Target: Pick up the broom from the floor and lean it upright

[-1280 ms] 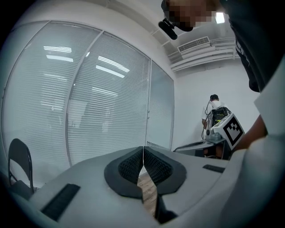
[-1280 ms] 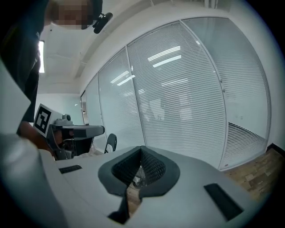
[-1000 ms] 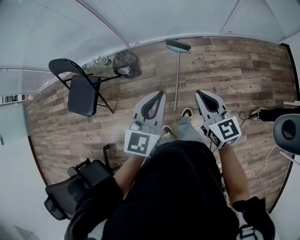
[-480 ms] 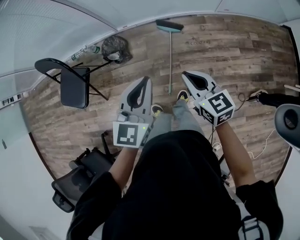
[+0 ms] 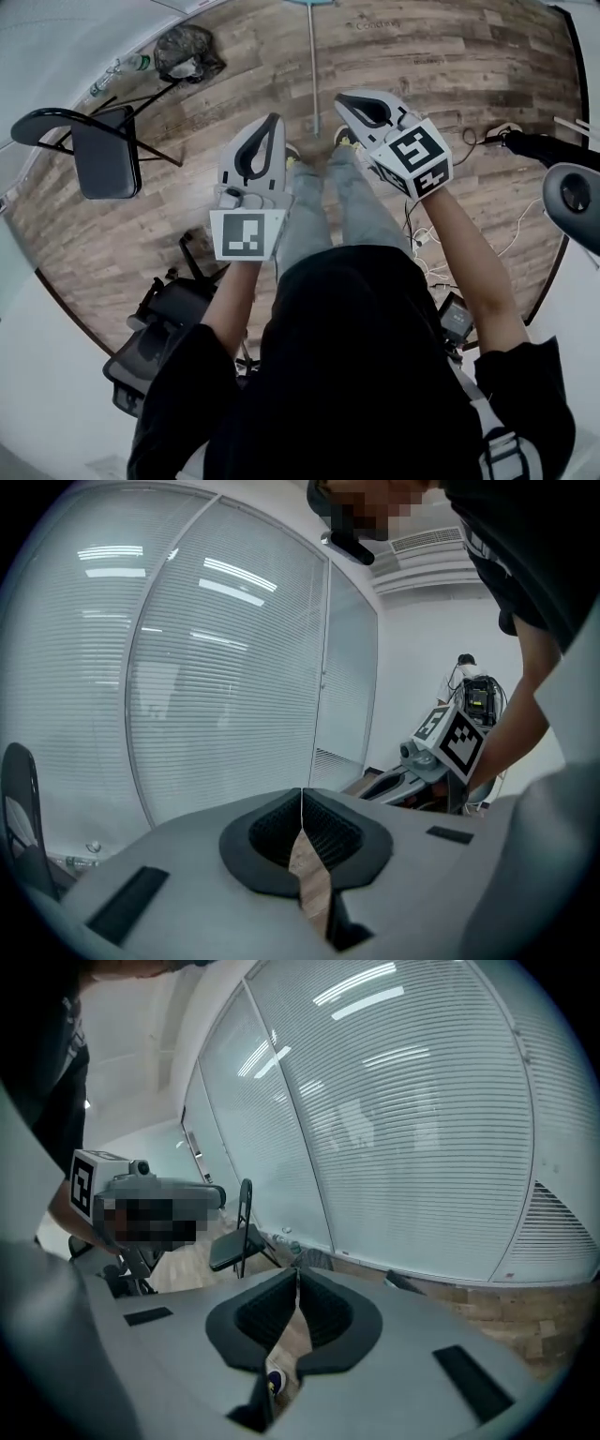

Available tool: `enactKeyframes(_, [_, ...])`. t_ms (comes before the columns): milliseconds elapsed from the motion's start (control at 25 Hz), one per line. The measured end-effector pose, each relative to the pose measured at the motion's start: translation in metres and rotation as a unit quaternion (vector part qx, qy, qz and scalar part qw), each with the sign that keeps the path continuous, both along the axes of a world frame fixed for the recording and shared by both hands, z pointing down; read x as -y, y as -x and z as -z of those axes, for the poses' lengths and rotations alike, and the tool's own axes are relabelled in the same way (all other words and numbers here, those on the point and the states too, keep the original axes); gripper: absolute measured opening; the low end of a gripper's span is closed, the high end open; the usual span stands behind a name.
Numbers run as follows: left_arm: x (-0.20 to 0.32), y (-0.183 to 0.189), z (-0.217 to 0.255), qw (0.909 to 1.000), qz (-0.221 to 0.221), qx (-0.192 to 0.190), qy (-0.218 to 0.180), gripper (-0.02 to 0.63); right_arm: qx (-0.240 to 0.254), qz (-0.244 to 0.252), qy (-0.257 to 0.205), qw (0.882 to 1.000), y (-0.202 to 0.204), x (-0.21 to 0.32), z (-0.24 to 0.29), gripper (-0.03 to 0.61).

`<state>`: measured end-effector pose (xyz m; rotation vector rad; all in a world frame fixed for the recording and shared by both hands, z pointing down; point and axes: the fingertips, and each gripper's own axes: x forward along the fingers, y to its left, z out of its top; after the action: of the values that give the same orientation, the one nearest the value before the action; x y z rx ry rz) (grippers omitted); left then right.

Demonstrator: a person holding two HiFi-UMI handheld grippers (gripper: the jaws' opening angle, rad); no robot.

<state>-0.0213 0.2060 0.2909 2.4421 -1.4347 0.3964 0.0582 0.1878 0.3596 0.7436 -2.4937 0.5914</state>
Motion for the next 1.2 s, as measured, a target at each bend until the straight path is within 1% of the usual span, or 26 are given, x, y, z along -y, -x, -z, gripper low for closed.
enactKeyframes(80, [-0.003,0.005,-0.021,0.9999,0.002,-0.009,0.01,0.02,-0.012,0.011,0.009,1.0,0.008,-0.005,-0.02,0.009])
enactKeyframes(240, [-0.009,0.012,-0.069,0.9993,-0.009,0.0,0.036,0.02,-0.029,0.02,0.034,0.999,0.018,-0.018,-0.062,0.009])
enactKeyframes(320, [-0.011,0.016,-0.093,0.9986,-0.004,-0.004,0.053,0.02,-0.037,0.025,0.05,0.998,0.022,-0.025,-0.085,0.009])
enactKeyframes(480, [-0.019,0.022,-0.135,0.9976,0.003,-0.001,0.069,0.02,-0.041,0.028,0.072,0.996,0.026,-0.038,-0.127,0.01])
enactKeyframes(640, [-0.031,0.019,-0.169,0.9959,0.013,-0.014,0.089,0.02,-0.043,0.027,0.096,0.994,0.021,-0.052,-0.162,0.011])
enactKeyframes(800, [-0.044,0.019,-0.205,0.9929,0.027,-0.032,0.111,0.02,-0.038,0.025,0.105,0.993,0.026,-0.057,-0.195,0.014])
enactKeyframes(840, [-0.048,0.02,-0.216,0.9921,0.03,-0.032,0.118,0.021,-0.04,0.026,0.11,0.993,0.029,-0.059,-0.205,0.023])
enactKeyframes(880, [-0.052,0.02,-0.227,0.9911,0.033,-0.03,0.125,0.021,-0.042,0.027,0.116,0.992,0.03,-0.061,-0.216,0.046])
enactKeyframes(920, [-0.053,0.02,-0.238,0.9902,0.034,-0.028,0.132,0.021,-0.043,0.026,0.123,0.991,0.031,-0.062,-0.227,0.084])
enactKeyframes(960, [-0.053,0.019,-0.249,0.9895,0.036,-0.028,0.137,0.021,-0.045,0.024,0.129,0.99,0.031,-0.062,-0.238,0.099])
enactKeyframes(1120, [-0.051,0.016,-0.294,0.9893,0.028,-0.026,0.141,0.021,-0.061,0.019,0.137,0.989,0.034,-0.061,-0.29,0.1])
enactKeyframes(1200, [-0.055,0.013,-0.32,0.9877,0.024,-0.029,0.152,0.021,-0.07,0.016,0.15,0.986,0.036,-0.065,-0.321,0.101])
